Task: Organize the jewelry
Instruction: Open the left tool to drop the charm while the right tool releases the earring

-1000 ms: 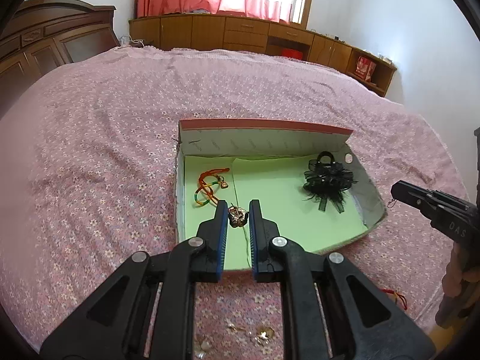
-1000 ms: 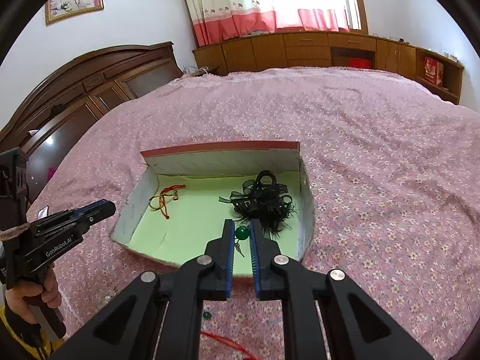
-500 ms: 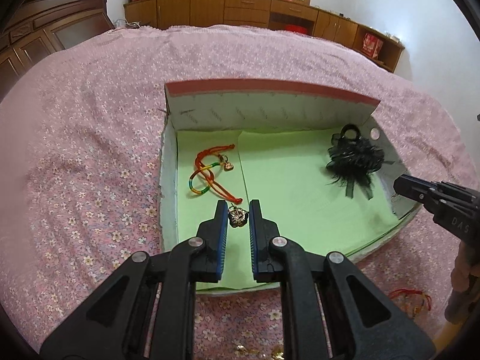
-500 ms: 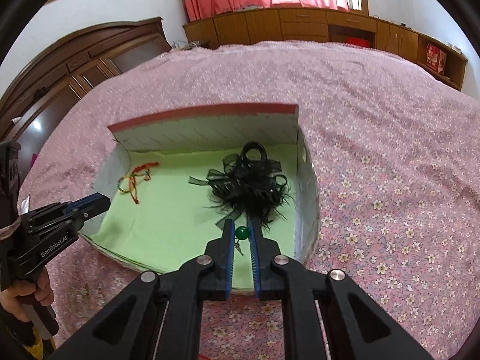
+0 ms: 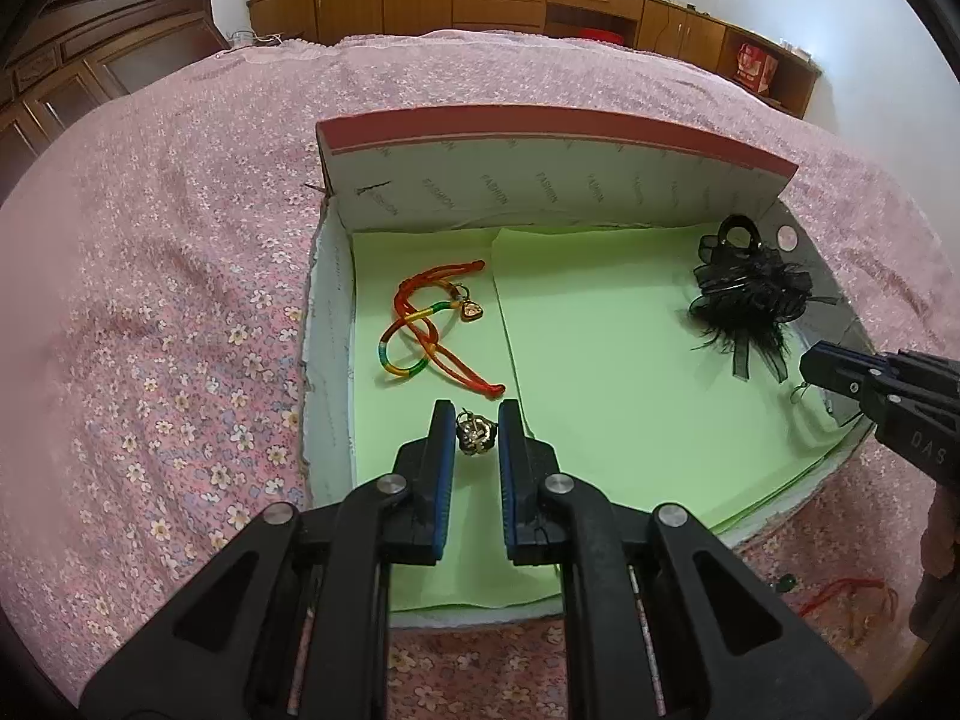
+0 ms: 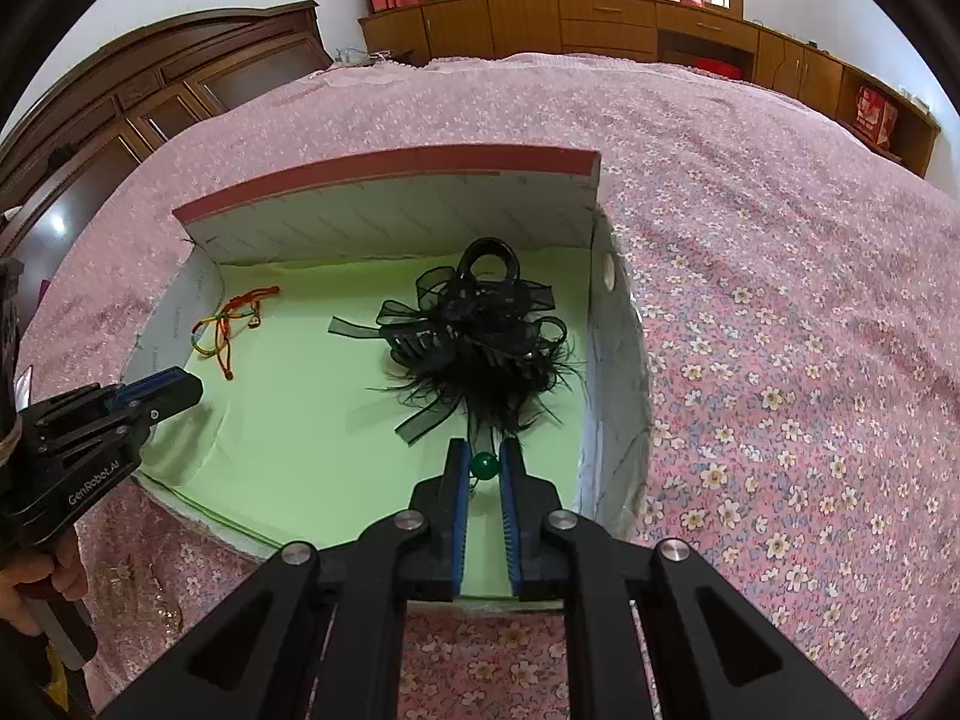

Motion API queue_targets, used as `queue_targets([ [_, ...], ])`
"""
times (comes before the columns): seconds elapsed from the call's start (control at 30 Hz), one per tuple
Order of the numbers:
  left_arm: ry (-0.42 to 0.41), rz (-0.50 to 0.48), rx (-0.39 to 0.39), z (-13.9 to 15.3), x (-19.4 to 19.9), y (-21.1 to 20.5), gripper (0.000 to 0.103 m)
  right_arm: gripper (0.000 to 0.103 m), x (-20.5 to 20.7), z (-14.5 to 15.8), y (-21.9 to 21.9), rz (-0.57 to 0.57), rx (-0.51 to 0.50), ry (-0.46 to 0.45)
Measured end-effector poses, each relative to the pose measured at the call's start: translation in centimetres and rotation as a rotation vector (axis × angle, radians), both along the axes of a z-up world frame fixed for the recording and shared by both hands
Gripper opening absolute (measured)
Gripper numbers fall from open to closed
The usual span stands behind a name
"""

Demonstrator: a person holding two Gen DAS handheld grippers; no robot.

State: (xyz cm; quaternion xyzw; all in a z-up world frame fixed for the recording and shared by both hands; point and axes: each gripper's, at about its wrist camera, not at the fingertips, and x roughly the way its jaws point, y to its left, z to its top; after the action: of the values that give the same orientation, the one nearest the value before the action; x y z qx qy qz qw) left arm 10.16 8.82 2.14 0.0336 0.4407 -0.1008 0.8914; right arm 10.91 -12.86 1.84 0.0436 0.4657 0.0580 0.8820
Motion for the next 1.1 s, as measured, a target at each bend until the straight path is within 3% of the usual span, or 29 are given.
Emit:
queue_targets([
  [0.3,0.013,0.016,0.006,-0.1,0.6,-0.4,0.006,0.011,0.4,-0.4,0.2,-0.011,-0.025,0.015],
  [0.53,0.020,0.009,-0.023,0.4,0.6,0.4,0.009,0.014,0.5,-0.1,-0.2,-0.013,0.016,0.010],
  [0.67,0.000,-0.008,-0.034,1.5,-0.6,0.5,0.012,0.026,-0.1,0.6,-0.5,-0.020,0.047,-0.012],
  [1.1,-0.053,-0.016,-0.086,4.8,-4.7,2.3,0.015,0.028,-3.9,4.7,-0.8,-0.030,0.102,-0.109],
])
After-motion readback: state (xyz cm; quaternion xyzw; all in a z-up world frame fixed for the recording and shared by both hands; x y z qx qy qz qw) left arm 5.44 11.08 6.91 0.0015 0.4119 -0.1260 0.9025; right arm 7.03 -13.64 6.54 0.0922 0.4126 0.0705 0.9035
